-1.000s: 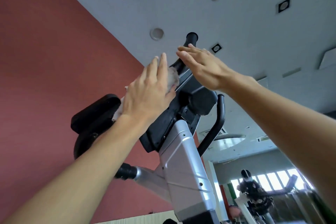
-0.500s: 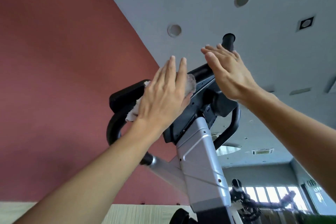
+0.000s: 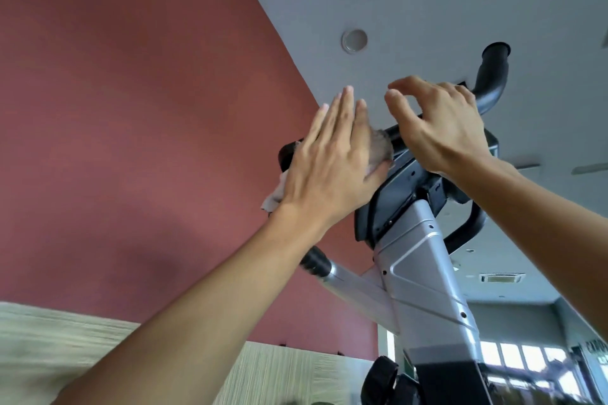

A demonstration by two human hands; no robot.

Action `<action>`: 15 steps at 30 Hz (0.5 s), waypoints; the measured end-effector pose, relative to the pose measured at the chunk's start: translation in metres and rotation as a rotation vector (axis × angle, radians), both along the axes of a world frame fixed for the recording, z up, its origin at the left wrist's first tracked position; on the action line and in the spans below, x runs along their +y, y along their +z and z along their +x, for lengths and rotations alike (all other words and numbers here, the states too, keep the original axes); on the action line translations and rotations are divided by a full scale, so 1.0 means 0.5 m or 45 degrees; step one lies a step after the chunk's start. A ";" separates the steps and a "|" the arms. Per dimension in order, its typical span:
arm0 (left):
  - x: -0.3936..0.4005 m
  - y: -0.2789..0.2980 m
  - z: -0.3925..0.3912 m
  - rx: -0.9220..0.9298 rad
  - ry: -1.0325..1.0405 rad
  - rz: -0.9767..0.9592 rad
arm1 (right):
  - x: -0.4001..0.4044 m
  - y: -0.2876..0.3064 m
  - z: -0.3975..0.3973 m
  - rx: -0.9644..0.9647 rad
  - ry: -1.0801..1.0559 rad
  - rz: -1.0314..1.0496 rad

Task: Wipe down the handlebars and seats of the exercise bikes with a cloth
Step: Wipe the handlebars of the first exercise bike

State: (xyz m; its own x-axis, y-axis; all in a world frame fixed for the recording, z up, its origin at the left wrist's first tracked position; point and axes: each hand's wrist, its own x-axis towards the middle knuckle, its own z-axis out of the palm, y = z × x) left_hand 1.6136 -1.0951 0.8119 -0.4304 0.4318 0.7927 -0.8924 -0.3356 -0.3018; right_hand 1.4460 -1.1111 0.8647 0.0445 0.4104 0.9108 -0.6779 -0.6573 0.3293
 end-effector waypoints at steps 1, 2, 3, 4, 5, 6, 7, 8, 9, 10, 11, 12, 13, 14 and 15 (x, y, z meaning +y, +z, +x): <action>0.001 -0.011 0.019 -0.012 -0.029 0.004 | 0.005 -0.003 0.008 0.010 0.012 -0.007; 0.001 -0.021 0.040 -0.011 -0.057 0.019 | 0.009 -0.006 0.013 0.028 0.010 -0.021; 0.000 -0.031 0.060 0.002 -0.078 0.035 | 0.012 -0.009 0.016 0.049 -0.009 -0.031; -0.001 -0.045 0.079 0.025 -0.098 0.046 | 0.013 -0.014 0.017 0.072 -0.038 -0.037; -0.003 -0.058 0.093 0.053 -0.124 0.047 | 0.015 -0.017 0.015 0.092 -0.067 -0.038; -0.003 -0.070 0.101 0.086 -0.157 0.036 | 0.016 -0.020 0.012 0.109 -0.089 -0.036; -0.003 -0.075 0.100 0.120 -0.184 0.027 | 0.016 -0.020 0.009 0.122 -0.104 -0.029; -0.002 -0.072 0.089 0.148 -0.196 0.025 | 0.014 -0.017 0.007 0.133 -0.119 -0.016; 0.001 -0.061 0.070 0.162 -0.193 0.033 | 0.011 -0.014 0.004 0.144 -0.132 0.006; 0.003 -0.046 0.048 0.158 -0.173 0.041 | 0.007 -0.010 0.004 0.151 -0.133 0.028; 0.004 -0.029 0.026 0.142 -0.143 0.041 | 0.003 -0.010 0.006 0.151 -0.126 0.049; 0.004 -0.014 0.009 0.118 -0.112 0.031 | -0.002 -0.012 0.011 0.142 -0.124 0.062; 0.002 -0.004 -0.001 0.088 -0.092 0.012 | -0.008 -0.016 0.016 0.122 -0.142 0.063; -0.001 -0.001 -0.001 0.050 -0.096 -0.011 | -0.016 -0.022 0.021 0.093 -0.183 0.052; -0.005 -0.004 0.008 0.015 -0.120 -0.031 | -0.023 -0.028 0.025 0.064 -0.236 0.034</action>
State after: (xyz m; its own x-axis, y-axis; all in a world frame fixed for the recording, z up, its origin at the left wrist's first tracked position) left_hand 1.6174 -1.0975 0.8100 -0.3779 0.4888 0.7863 -0.9237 -0.2572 -0.2841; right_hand 1.4587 -1.1226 0.8508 0.1626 0.3667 0.9160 -0.7715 -0.5314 0.3497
